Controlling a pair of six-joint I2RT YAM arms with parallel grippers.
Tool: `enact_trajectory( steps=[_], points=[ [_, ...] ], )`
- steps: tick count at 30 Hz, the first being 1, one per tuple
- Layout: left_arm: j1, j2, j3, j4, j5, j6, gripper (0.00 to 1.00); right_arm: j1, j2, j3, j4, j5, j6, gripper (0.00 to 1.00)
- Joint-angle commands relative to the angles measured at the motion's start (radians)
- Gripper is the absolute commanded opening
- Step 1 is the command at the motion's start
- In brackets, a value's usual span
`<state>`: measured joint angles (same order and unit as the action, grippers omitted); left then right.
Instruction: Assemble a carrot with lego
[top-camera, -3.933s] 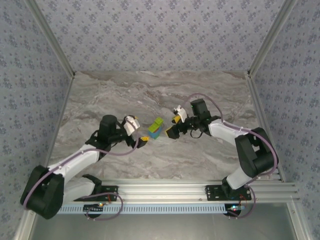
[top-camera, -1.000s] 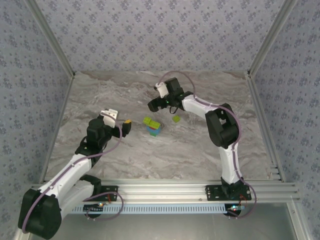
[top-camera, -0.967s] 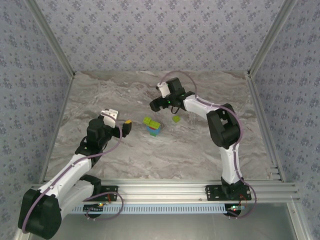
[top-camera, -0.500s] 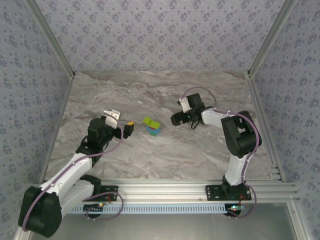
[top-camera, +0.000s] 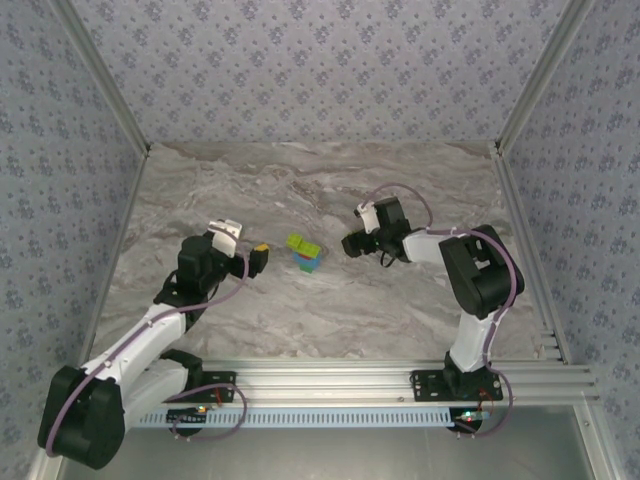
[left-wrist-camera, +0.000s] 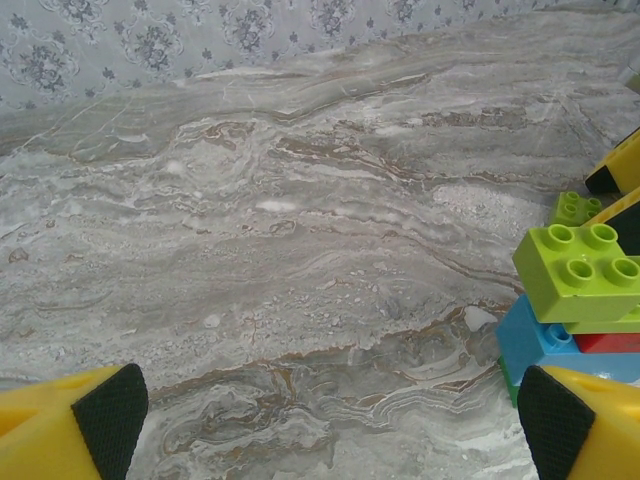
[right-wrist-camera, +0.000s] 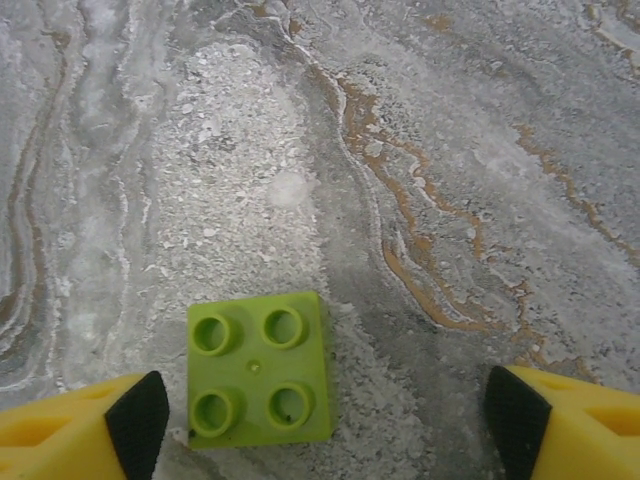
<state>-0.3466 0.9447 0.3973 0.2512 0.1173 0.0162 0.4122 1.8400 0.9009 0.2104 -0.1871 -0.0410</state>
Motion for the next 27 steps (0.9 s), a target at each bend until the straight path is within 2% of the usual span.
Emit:
enact_trajectory(
  steps=[1,5,9,19,24,27],
  points=[
    [0.004,-0.003,0.009,0.031,0.019,0.002,0.98,0.025,0.039,-0.024,0.027,-0.007,0.002,0.83],
    [0.005,-0.004,0.008,0.030,0.019,0.002,0.98,0.038,0.054,-0.030,0.039,-0.017,-0.019,0.77],
    [0.004,-0.004,0.008,0.029,0.017,0.001,0.97,0.047,0.059,-0.031,0.034,-0.037,-0.040,0.54],
    [0.004,-0.012,0.006,0.026,0.025,-0.003,0.97,0.073,0.040,-0.069,0.036,-0.031,-0.035,0.32],
    [0.004,-0.047,-0.003,0.029,0.059,-0.012,0.98,0.074,-0.077,-0.073,-0.033,-0.050,-0.019,0.30],
    [0.004,-0.101,-0.020,0.039,0.097,-0.037,0.98,0.064,-0.178,-0.040,-0.138,-0.121,-0.041,0.30]
  ],
)
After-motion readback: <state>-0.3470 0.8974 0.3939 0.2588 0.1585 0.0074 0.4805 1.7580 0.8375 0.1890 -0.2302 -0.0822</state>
